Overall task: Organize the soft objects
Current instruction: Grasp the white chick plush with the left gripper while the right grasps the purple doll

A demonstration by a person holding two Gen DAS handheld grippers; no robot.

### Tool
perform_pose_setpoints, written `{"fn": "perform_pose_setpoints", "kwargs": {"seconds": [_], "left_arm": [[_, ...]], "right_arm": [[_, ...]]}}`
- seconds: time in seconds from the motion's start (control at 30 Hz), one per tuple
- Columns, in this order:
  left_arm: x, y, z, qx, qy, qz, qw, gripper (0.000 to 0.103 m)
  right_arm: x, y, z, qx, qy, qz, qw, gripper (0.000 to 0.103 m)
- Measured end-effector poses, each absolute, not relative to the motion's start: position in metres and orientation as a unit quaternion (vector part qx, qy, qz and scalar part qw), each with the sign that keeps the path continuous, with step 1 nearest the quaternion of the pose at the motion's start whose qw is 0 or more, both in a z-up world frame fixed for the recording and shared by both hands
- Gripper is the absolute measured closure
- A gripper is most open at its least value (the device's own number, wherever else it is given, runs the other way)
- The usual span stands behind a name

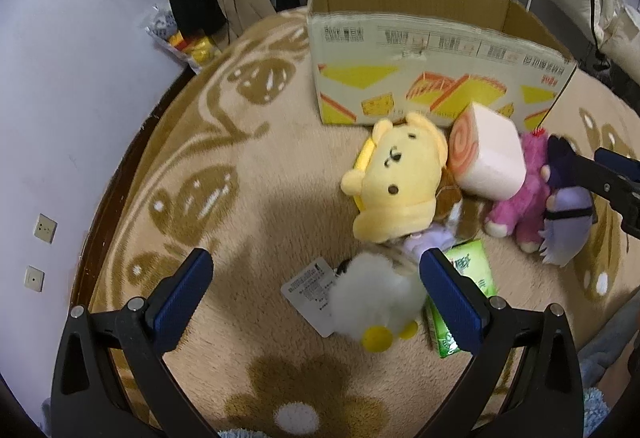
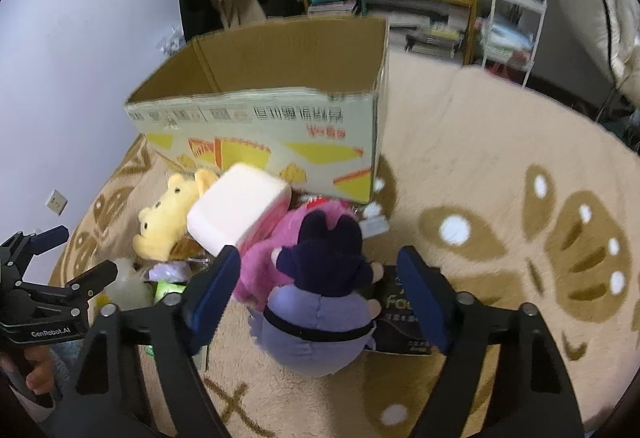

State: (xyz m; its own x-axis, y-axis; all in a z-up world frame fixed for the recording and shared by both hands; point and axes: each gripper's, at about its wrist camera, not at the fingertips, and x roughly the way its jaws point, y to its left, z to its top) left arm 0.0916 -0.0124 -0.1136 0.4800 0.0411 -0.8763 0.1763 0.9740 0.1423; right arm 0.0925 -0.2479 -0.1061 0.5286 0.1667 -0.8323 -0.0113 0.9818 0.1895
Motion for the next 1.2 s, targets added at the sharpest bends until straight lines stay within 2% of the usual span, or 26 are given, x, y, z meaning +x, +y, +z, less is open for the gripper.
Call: {"fn": "perform_pose_setpoints", "kwargs": {"seconds": [0.13,0.4,0.53,0.7,0.8,1.03,1.1,1.2], "left_arm": [[0.096,-0.014,-0.123,0.114,0.524,-0.037,0.843,0.001],[0.102,-0.013,-0.138,0.112,0.550,-0.045,0.827,0.001],[0.103,-0.013,-0.140,0.113,0.554,-0.046,0.823,0.001],[0.101,-0.016,-0.142,0.117,0.560,-0.056,0.818,0.001],[0.098,-0.020,-0.144,0.122,0.564,-0.064,0.814,0.011],[0.101,-0.023,-0.158,0.132,0.585,-0.070,0.797,0.045],[0.101,-0.024,-0.160,0.135,0.586,-0.072,0.796,0.047],[0.101,-0.026,-0.164,0.137,0.590,-0.076,0.792,0.055]], "right_arm": [[0.098,-0.251,-0.122,0.094,0.511,0.054,0.853,0.028],[0.103,-0.256,-0.139,0.121,0.538,0.066,0.832,0.030],[0.102,-0.256,-0.142,0.126,0.545,0.073,0.826,0.039],[0.104,-0.252,-0.143,0.125,0.546,0.075,0.825,0.039],[0.105,-0.249,-0.144,0.121,0.548,0.076,0.824,0.037],[0.107,-0.242,-0.148,0.113,0.553,0.076,0.822,0.038],[0.107,-0.241,-0.150,0.113,0.554,0.075,0.822,0.038],[0.106,-0.239,-0.151,0.105,0.554,0.073,0.823,0.038]]}}
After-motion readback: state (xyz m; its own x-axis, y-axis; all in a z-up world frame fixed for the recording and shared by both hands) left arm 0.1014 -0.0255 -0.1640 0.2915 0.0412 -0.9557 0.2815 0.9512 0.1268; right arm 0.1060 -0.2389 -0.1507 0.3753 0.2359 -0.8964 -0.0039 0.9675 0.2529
